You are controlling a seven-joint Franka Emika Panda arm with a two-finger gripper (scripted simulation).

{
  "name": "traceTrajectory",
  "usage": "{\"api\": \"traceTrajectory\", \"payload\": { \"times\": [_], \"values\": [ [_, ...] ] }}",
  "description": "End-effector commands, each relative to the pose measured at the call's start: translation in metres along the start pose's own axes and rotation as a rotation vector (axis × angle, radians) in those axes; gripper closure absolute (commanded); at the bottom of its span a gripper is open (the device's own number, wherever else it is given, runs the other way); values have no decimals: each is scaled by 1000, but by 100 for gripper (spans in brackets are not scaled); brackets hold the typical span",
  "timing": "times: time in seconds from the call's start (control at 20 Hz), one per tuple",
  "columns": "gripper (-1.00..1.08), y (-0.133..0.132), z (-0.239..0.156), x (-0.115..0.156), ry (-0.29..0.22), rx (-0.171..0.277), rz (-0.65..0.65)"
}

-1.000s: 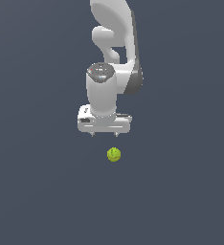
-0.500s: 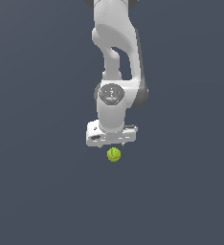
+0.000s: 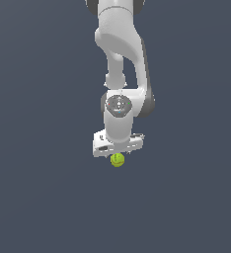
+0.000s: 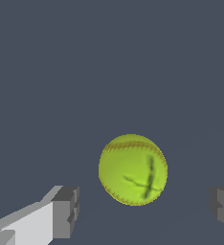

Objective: Pick up the object and move it to a goal position.

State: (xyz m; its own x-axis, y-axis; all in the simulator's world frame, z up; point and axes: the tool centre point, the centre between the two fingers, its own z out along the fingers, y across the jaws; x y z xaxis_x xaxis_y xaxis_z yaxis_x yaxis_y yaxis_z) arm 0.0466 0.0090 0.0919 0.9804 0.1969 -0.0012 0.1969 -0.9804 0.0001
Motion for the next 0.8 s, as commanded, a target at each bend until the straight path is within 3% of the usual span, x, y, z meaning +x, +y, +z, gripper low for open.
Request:
{"api": "traceTrajectory", "payload": {
  "times": [0.0,0.75],
  "values": [
    [-92,0,1,0,0,0,0],
    [-92,0,51,1,1,0,-4]
  ]
}}
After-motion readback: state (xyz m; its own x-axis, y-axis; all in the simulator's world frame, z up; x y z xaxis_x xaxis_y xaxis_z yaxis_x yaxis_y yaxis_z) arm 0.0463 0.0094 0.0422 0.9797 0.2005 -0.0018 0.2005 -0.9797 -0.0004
